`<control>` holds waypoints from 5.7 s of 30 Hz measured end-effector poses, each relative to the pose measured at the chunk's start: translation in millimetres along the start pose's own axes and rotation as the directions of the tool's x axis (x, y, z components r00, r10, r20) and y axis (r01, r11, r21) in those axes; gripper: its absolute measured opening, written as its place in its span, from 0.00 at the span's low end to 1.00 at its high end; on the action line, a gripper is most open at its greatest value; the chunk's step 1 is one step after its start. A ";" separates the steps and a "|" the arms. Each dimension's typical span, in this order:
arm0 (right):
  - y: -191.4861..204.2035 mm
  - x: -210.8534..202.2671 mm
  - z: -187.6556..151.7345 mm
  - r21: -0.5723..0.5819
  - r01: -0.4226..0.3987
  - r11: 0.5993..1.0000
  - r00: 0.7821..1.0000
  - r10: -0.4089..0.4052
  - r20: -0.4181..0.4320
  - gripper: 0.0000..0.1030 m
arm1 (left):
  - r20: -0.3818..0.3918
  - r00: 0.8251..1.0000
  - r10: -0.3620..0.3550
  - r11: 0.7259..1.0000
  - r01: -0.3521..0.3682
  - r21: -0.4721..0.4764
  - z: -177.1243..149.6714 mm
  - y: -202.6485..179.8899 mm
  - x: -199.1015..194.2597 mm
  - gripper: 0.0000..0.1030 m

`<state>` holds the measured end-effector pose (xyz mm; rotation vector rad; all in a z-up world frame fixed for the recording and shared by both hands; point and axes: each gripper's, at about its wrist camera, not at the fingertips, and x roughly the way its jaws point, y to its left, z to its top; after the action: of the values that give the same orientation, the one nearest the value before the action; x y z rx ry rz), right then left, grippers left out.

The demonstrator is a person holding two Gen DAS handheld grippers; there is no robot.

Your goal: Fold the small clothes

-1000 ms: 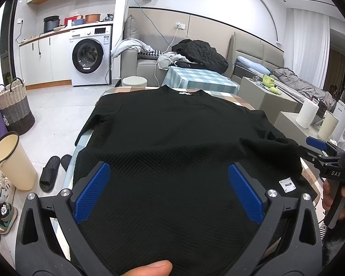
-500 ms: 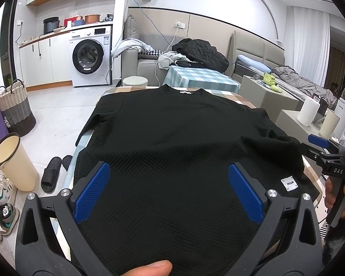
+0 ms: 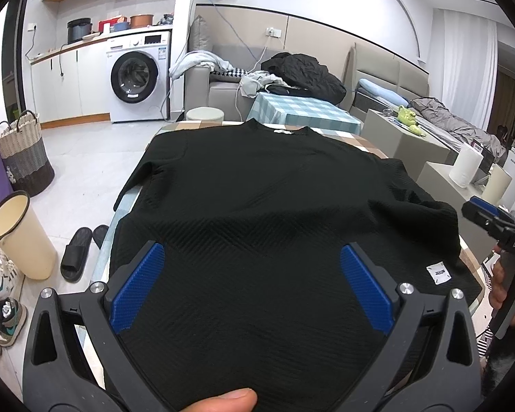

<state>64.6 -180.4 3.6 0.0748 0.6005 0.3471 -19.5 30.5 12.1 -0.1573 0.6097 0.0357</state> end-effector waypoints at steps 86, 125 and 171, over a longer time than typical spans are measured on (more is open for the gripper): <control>-108.0 180.6 109.7 0.231 0.016 0.973 0.936 0.067 -0.346 0.39 | -0.150 0.988 -0.026 0.995 0.011 -0.099 72.1 46.7 170.0 0.82; -163.5 135.8 92.6 0.149 0.234 0.961 0.889 -0.150 -0.433 0.42 | -0.213 0.967 0.144 0.941 -0.200 -0.274 74.2 161.1 178.9 0.82; -82.0 78.1 53.1 0.361 0.086 0.929 0.951 0.031 -0.308 0.63 | 0.007 0.999 0.039 0.998 -0.038 -0.041 210.5 80.3 285.9 0.03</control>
<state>179.2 -229.1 -8.7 0.3819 0.9741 0.2135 327.8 139.2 7.6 -0.1853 0.6042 0.0861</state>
